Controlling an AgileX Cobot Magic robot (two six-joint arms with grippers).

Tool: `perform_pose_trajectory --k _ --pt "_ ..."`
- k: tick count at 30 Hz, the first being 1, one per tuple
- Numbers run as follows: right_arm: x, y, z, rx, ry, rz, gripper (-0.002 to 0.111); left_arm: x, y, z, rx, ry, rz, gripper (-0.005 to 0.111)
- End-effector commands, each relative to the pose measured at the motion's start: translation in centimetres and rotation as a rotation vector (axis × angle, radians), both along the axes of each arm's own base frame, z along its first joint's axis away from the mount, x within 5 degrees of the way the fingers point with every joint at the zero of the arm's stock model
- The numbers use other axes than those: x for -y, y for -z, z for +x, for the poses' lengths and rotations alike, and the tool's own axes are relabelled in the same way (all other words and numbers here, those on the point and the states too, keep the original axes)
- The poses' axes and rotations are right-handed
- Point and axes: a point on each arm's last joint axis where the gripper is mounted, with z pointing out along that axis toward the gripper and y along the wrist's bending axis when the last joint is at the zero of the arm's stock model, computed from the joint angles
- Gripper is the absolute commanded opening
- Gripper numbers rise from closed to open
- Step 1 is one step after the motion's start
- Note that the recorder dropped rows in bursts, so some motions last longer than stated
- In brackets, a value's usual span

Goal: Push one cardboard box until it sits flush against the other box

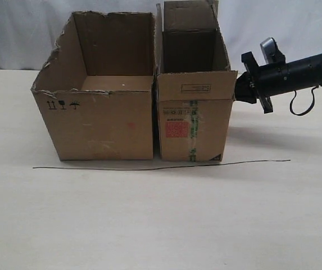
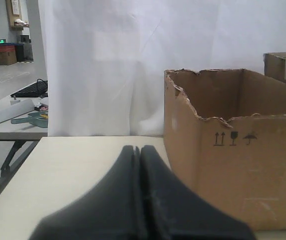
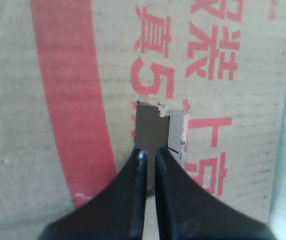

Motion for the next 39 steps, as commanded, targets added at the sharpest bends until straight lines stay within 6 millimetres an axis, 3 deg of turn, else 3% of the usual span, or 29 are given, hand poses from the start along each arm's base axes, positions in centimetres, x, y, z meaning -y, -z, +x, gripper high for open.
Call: perform_pose_trajectory --k 1,5,11,15,19,24,29,34,39 --pt "1.0 -0.8 0.1 0.018 0.026 0.008 0.005 0.0 0.0 0.0 0.011 -0.001 -0.004 0.000" --pt "3.5 -3.5 -0.1 0.089 0.057 -0.085 0.005 0.0 0.0 0.0 0.011 -0.001 -0.004 0.000" --pt "7.5 -10.0 -2.5 0.255 0.165 -0.303 0.005 0.0 0.0 0.0 0.011 -0.001 -0.004 0.000" --pt "8.5 -14.3 -6.0 0.426 0.319 -0.402 0.005 0.0 -0.1 0.0 0.014 -0.001 -0.002 0.000" --pt "8.4 -16.6 -10.5 0.599 0.494 -0.491 0.005 0.0 0.0 0.0 0.012 -0.001 -0.003 0.000" --pt "7.0 -16.7 -16.9 0.759 0.743 -0.545 0.005 0.0 0.0 0.0 0.012 -0.001 -0.003 0.000" --pt "4.9 -15.7 -21.3 0.813 0.595 -0.529 0.005 0.0 0.0 0.0 0.012 -0.001 -0.003 0.000" --pt "3.5 -15.3 -23.9 0.794 0.457 -0.423 0.005 0.0 0.0 0.0 0.012 -0.001 -0.003 0.000" --pt "3.2 -15.8 -24.7 0.811 0.429 -0.392 0.005 0.0 0.0 0.0 0.012 -0.001 -0.003 0.000"
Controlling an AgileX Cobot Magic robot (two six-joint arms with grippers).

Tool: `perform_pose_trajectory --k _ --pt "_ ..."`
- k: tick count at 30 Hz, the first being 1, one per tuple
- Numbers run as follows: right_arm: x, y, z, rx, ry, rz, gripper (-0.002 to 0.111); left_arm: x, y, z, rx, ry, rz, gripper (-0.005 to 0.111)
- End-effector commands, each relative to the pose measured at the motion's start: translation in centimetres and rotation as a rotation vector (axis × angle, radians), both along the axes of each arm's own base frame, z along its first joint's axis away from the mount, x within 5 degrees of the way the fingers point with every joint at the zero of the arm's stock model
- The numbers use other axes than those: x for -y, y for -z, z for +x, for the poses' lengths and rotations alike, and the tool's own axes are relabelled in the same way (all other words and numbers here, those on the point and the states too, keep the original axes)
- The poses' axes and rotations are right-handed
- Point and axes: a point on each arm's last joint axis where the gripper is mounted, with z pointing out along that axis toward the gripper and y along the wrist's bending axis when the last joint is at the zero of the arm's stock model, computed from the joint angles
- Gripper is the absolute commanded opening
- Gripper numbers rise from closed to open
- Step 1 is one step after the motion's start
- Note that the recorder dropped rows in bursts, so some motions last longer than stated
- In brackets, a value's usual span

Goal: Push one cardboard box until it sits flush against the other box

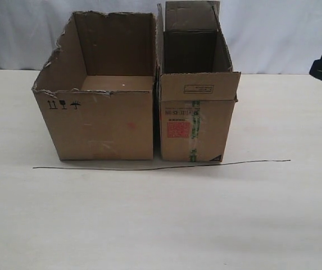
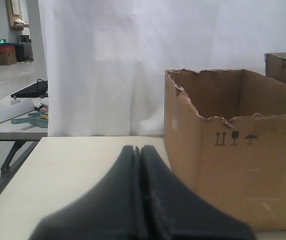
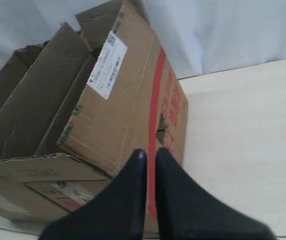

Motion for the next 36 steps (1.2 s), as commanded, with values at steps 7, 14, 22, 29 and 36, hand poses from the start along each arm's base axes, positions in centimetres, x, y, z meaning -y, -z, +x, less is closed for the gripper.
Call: perform_pose_trajectory --k 7,14,22,29,36 --pt "-0.2 -0.5 -0.6 0.021 -0.016 0.007 0.005 0.0 0.0 0.0 0.011 -0.001 -0.003 0.000" --pt "0.5 -0.6 -3.9 0.103 0.054 0.010 0.005 0.0 0.0 0.0 0.009 -0.001 -0.005 0.000" --pt "2.3 2.9 -10.3 0.246 0.210 -0.020 0.005 0.0 0.0 0.0 0.009 -0.001 -0.005 0.000" --pt "3.5 7.1 -14.6 0.384 0.297 -0.009 0.005 0.0 0.0 0.0 0.009 -0.001 -0.005 0.000" --pt "3.7 9.5 -15.5 0.414 0.311 -0.001 0.005 0.0 0.0 0.0 0.009 -0.001 -0.005 0.000"
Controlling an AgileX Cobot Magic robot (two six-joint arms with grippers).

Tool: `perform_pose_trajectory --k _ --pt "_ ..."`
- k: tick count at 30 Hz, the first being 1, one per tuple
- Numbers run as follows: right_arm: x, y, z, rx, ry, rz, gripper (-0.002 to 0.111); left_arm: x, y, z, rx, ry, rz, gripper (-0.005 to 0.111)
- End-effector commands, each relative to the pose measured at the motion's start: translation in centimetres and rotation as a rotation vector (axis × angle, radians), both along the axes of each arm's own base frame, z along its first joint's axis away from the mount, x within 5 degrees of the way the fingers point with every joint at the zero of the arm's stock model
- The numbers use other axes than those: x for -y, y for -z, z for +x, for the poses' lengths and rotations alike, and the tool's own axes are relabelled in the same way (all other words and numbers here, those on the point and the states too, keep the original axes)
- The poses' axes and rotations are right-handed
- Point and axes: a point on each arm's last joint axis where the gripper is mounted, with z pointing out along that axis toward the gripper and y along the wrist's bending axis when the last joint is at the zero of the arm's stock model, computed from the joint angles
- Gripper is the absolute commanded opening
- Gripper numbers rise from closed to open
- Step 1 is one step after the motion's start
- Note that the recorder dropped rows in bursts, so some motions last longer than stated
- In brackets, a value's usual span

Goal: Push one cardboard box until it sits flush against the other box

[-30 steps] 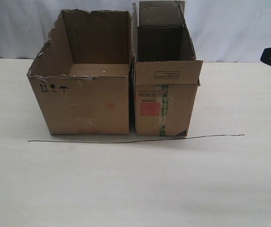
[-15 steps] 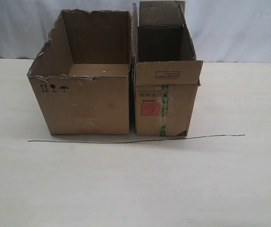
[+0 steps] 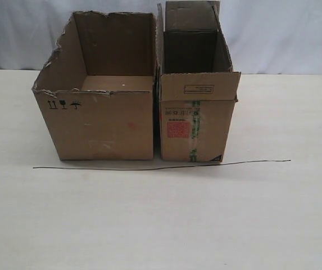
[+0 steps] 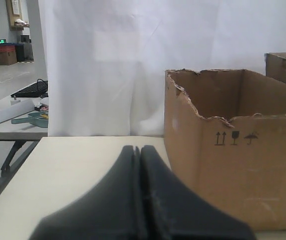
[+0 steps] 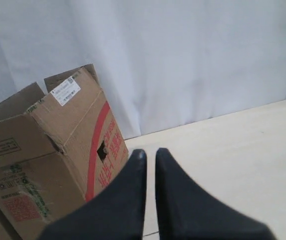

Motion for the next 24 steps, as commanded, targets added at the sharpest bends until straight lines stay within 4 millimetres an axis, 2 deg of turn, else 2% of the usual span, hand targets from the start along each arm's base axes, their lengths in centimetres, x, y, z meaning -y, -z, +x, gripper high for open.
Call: perform_pose_trajectory --k 1,12,24 --pt "0.16 0.40 -0.41 0.036 0.016 0.006 0.005 0.00 -0.02 0.00 0.009 -0.001 -0.005 0.000" --pt "0.37 0.22 -0.56 0.064 0.038 0.001 0.005 0.00 -0.04 0.00 0.011 -0.002 -0.002 0.000" --pt "0.79 0.96 -0.62 0.012 0.076 -0.205 0.005 0.00 -0.04 0.00 0.011 -0.002 -0.002 0.000"
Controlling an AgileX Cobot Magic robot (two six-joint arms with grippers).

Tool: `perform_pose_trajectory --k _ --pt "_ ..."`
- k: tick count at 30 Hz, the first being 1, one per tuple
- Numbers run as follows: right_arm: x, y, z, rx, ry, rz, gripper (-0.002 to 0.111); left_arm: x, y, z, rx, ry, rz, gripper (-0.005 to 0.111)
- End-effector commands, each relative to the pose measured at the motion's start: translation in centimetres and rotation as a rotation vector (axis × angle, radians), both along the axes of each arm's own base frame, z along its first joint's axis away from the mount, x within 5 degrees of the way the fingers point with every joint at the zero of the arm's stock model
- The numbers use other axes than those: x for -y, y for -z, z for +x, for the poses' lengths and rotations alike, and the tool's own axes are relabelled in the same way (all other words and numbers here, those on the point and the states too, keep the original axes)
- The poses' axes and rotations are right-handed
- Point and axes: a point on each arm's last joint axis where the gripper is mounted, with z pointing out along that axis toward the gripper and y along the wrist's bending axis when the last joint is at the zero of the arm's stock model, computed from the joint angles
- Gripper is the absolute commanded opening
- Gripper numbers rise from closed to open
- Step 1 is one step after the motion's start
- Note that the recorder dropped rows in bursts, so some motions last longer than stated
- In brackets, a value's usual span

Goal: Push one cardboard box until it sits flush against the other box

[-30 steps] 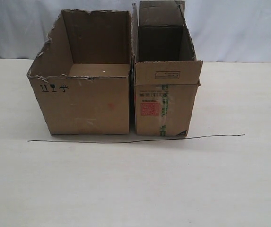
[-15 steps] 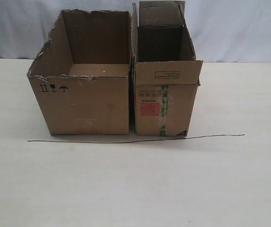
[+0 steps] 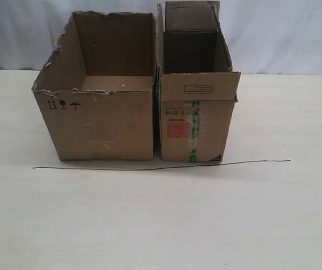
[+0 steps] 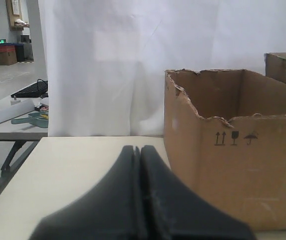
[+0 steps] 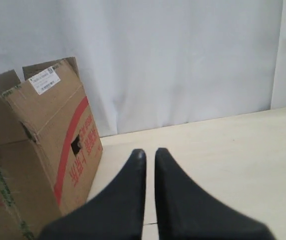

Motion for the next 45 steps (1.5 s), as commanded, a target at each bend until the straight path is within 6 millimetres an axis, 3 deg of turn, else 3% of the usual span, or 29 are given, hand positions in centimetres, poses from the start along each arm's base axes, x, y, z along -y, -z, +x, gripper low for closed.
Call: perform_pose_trajectory --k 1,30,45 --pt "0.16 0.08 -0.26 0.024 0.015 -0.105 0.005 0.00 -0.04 0.00 0.011 -0.002 -0.002 0.000" --pt "0.33 0.60 -0.27 -0.030 0.028 -0.159 0.005 0.00 -0.03 0.00 0.011 -0.001 -0.004 0.000" --pt "0.21 0.60 -0.27 -0.035 0.019 -0.079 0.005 0.00 -0.03 0.00 0.011 -0.001 -0.004 0.000"
